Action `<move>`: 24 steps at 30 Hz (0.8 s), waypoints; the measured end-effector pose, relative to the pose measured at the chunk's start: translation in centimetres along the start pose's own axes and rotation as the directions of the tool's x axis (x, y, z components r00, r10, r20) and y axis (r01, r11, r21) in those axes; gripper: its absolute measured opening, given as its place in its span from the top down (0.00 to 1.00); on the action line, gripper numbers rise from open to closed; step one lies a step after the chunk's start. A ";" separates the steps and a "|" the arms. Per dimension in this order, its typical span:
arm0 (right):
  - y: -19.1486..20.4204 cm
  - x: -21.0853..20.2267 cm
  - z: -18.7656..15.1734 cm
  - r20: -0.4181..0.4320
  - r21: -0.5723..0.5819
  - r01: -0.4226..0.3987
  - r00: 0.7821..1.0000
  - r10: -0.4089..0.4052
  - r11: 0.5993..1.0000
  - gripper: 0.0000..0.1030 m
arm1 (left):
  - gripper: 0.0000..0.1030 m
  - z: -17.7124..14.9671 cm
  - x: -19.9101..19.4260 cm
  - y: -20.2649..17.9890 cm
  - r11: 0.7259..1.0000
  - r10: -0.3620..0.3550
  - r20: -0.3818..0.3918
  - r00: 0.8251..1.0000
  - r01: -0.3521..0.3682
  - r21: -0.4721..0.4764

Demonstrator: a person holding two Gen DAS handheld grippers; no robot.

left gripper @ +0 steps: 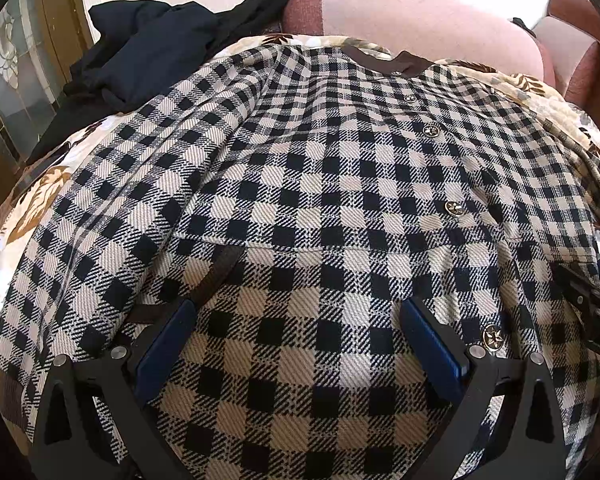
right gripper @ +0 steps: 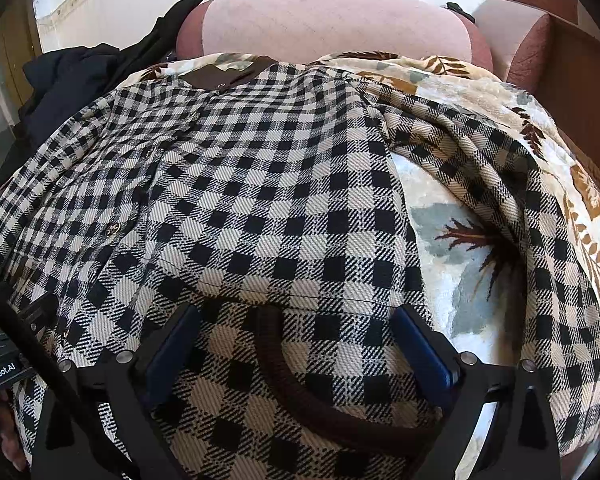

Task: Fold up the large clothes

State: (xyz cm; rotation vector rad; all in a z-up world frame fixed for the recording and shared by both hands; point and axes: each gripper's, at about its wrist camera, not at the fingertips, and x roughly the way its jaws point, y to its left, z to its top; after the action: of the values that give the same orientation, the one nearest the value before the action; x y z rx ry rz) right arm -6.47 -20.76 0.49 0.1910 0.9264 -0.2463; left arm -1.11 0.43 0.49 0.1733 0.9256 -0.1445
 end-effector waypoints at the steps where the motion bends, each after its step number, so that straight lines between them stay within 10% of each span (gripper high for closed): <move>1: -0.1 0.0 0.0 0.001 0.001 -0.003 1.000 0.003 1.000 0.03 | 0.01 0.1 -0.1 -0.1 1.000 0.006 0.001 1.000 -0.006 0.003; 8: -0.4 -0.4 -0.2 0.017 0.008 -0.035 0.999 0.035 0.999 0.03 | 0.04 0.4 -1.8 -0.2 1.000 0.007 0.036 0.999 -0.008 0.015; 15: -1.8 -4.7 -0.8 0.118 0.041 -0.013 0.993 0.008 0.999 0.03 | 0.04 0.5 -8.6 1.1 1.000 -0.016 0.262 0.965 0.017 -0.001; 24: -1.4 -14.9 -3.7 0.362 0.085 -0.002 0.932 -0.029 0.996 0.03 | 0.04 -2.9 -17.0 2.4 0.997 -0.001 0.375 0.927 0.029 -0.070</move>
State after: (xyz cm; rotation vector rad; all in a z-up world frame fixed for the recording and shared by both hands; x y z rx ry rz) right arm -18.29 -19.17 10.27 0.2089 0.5488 -0.3218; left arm -12.98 4.18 12.62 0.0651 0.5485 -0.1511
